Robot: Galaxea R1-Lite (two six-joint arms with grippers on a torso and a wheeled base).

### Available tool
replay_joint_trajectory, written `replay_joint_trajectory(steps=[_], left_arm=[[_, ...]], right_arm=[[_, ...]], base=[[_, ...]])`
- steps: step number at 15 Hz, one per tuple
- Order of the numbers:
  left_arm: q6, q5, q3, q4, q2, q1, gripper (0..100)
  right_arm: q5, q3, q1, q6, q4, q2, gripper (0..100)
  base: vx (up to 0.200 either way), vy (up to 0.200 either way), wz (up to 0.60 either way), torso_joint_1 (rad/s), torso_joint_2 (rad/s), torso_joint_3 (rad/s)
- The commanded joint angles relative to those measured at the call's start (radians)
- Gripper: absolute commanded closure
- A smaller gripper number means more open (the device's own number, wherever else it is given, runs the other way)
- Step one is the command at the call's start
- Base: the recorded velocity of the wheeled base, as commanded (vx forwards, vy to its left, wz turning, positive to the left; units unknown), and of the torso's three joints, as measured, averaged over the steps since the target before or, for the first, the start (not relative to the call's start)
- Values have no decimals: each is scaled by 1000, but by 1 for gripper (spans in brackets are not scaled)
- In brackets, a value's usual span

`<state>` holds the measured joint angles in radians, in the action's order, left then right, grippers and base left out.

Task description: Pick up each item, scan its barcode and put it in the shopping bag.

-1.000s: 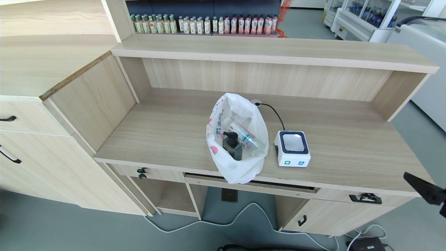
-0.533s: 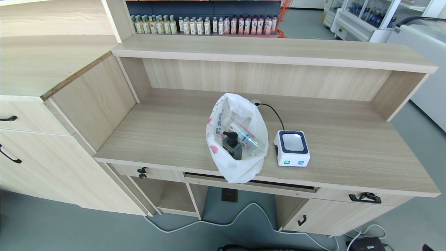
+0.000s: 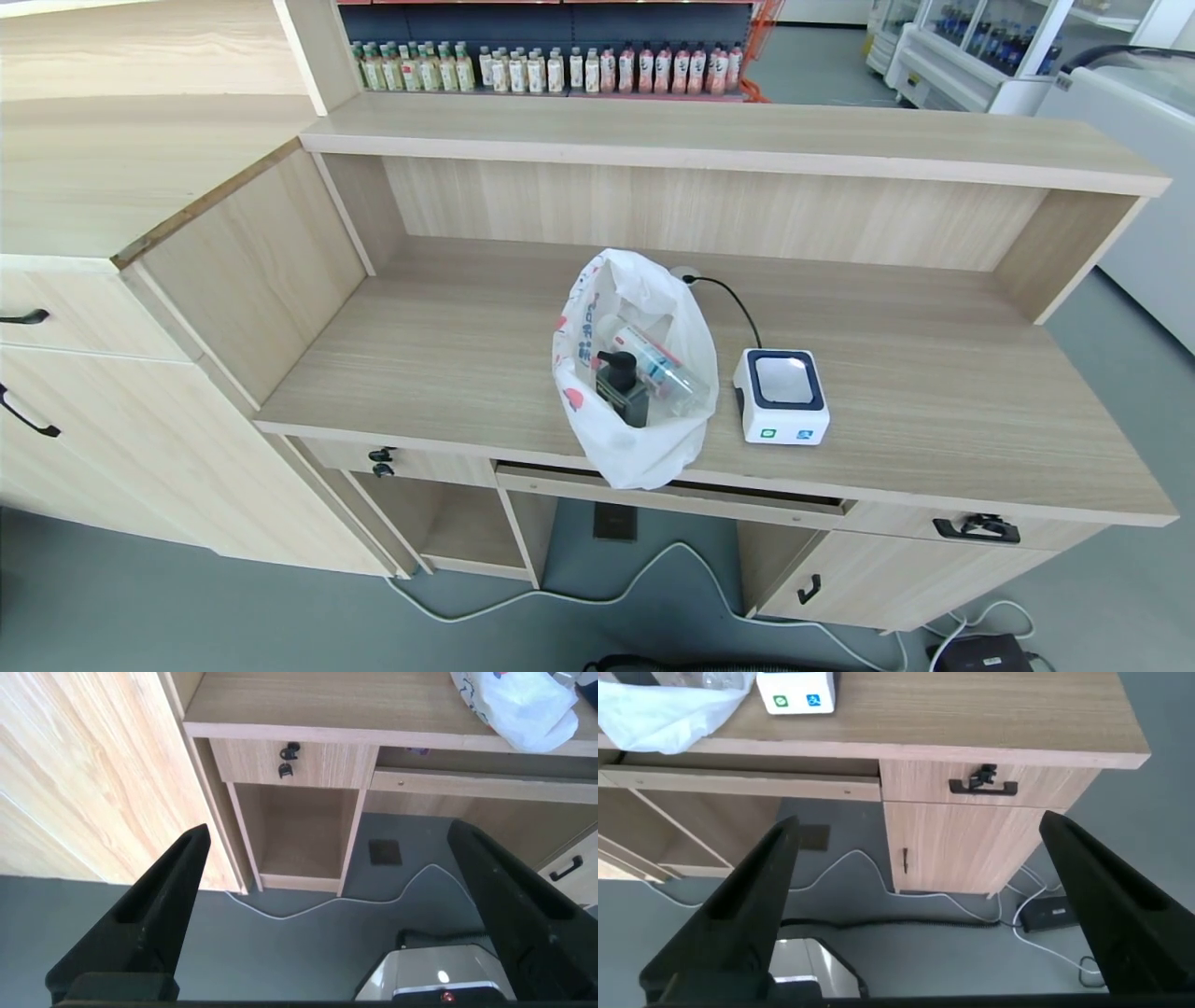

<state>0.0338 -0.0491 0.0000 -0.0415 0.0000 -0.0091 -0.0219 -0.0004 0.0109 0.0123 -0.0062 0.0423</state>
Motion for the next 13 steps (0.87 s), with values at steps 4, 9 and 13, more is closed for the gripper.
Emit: replay_joint_trajectory(steps=[4, 9, 13], left_arm=[[0, 0, 0, 0, 2, 0, 0], [0, 0, 0, 0, 2, 0, 0], [0, 0, 0, 0, 2, 0, 0]], right_arm=[[-3, 0, -11, -12, 0, -42, 0], [-3, 0, -11, -12, 0, -42, 0], [-1, 0, -11, -12, 0, -42, 0]], base=[[0, 0, 0, 0, 0, 0], [0, 0, 0, 0, 0, 0], [0, 0, 0, 0, 0, 0]])
